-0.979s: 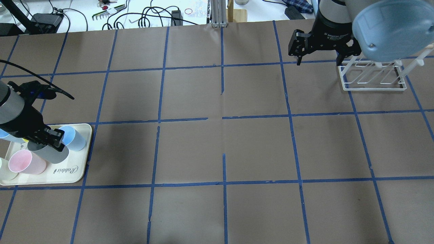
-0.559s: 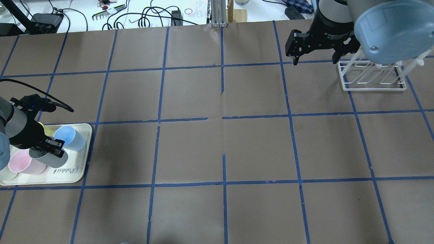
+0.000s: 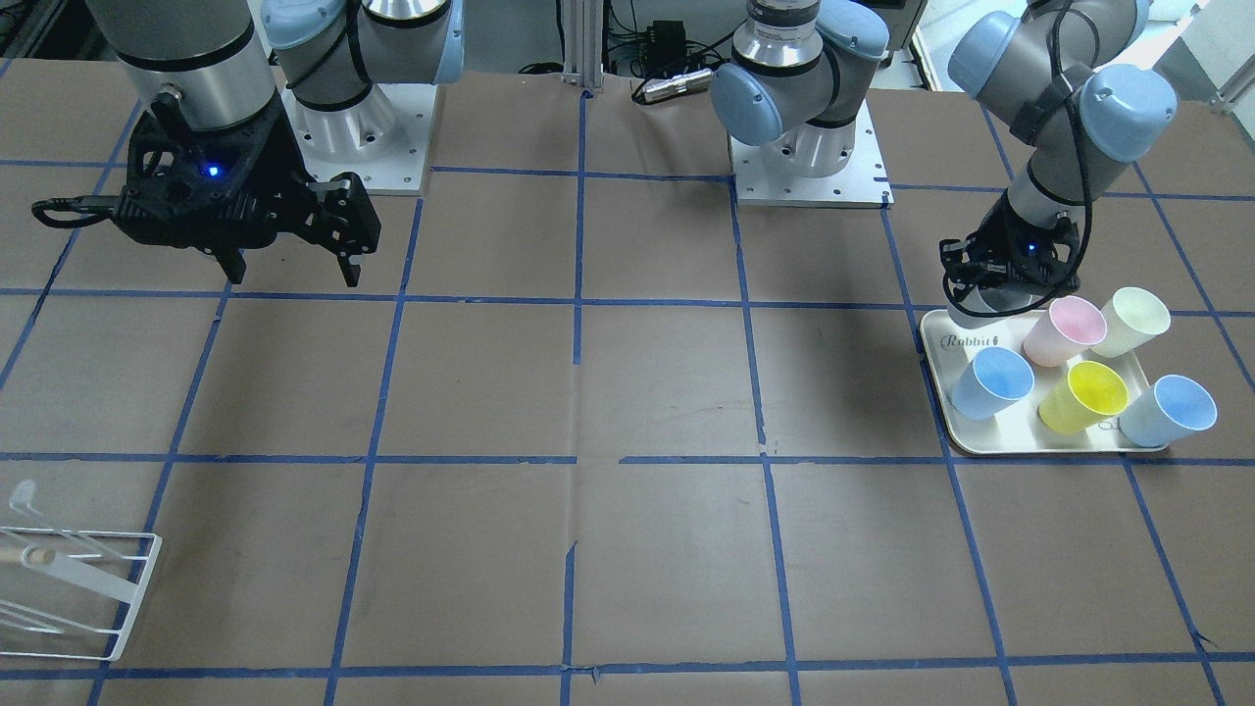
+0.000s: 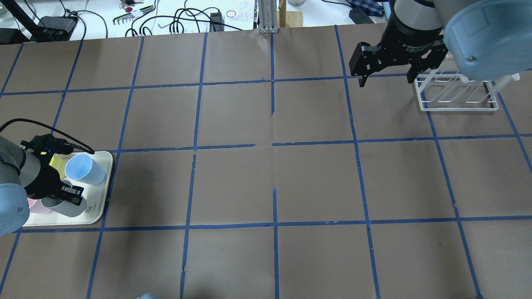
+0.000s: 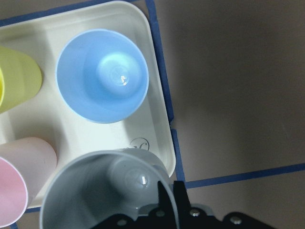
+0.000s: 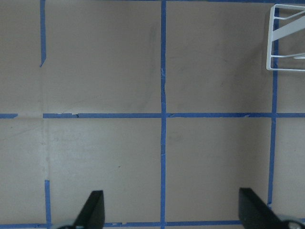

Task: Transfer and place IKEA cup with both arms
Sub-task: 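Lower the white cup with the left gripper into the tray's empty slot, then open the left gripper and release the white cup on the tray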

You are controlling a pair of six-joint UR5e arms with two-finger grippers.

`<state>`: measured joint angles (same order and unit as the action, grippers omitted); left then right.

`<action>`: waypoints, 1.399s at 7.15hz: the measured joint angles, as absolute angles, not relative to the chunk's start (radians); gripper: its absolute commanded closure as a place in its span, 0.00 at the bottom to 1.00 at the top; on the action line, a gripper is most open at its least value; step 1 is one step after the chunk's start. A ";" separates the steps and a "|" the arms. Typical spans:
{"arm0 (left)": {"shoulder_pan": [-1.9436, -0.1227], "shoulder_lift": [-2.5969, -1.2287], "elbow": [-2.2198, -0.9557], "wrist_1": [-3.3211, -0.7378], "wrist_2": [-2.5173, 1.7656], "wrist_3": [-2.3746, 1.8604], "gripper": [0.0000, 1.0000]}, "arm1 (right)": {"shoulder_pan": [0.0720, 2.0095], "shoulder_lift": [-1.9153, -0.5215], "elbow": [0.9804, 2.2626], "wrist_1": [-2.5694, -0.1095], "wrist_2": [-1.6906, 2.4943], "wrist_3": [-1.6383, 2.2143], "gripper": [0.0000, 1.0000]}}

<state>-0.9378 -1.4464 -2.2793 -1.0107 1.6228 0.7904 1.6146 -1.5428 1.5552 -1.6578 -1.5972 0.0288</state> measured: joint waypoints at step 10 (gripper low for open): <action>-0.908 -1.533 -2.325 -0.877 1.621 0.805 0.42 | 1.617 -1.546 1.558 -1.648 -1.590 0.029 0.00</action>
